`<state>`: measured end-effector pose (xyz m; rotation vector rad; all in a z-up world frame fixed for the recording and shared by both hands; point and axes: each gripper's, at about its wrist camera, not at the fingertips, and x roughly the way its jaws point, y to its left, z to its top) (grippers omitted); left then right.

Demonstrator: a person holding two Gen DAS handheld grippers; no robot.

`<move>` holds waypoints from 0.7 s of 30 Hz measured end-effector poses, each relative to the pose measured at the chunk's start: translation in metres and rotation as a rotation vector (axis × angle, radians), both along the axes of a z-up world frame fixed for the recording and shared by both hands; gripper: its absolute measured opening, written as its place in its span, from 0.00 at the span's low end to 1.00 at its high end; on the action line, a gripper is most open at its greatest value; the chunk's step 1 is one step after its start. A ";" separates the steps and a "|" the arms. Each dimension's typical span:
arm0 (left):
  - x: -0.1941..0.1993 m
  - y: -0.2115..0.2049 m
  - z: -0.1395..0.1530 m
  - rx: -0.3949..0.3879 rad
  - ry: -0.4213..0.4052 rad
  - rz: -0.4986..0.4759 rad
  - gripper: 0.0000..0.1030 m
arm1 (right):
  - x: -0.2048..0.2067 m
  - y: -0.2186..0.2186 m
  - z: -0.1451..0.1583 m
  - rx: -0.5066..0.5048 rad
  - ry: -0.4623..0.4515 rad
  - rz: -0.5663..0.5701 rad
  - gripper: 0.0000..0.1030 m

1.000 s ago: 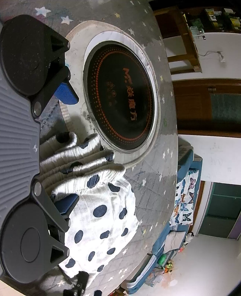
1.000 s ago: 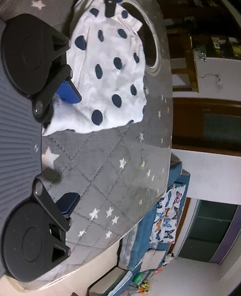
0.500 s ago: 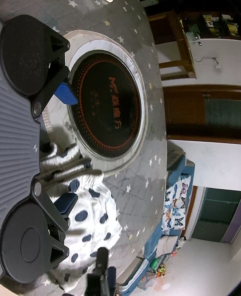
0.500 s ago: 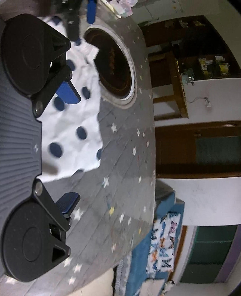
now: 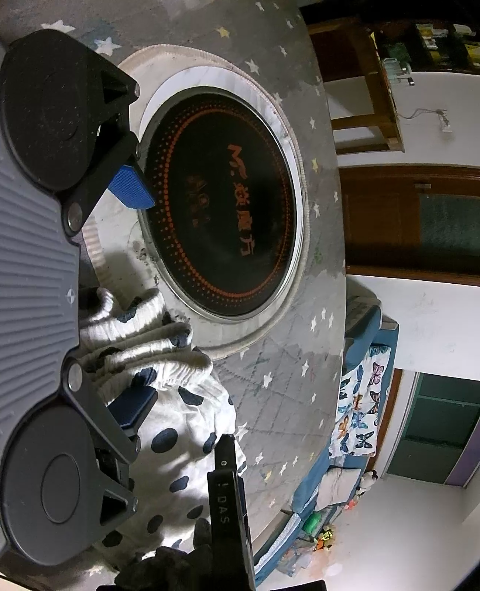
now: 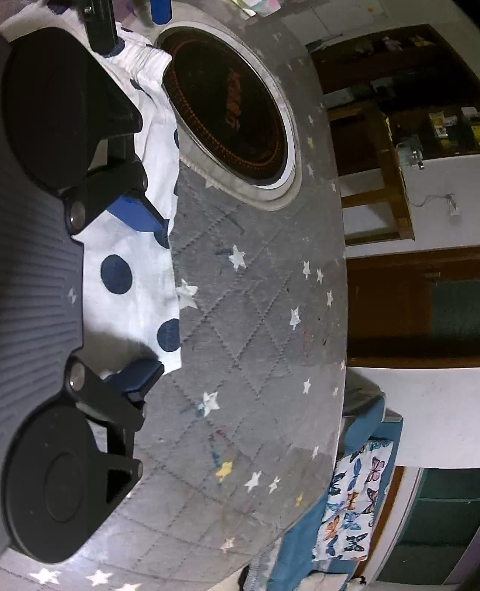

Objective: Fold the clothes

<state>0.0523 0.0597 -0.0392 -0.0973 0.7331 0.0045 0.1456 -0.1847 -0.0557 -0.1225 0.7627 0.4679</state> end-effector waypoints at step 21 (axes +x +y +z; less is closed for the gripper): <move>0.017 -0.001 -0.001 0.003 0.019 0.010 1.00 | -0.012 0.006 0.013 -0.001 -0.034 0.046 0.87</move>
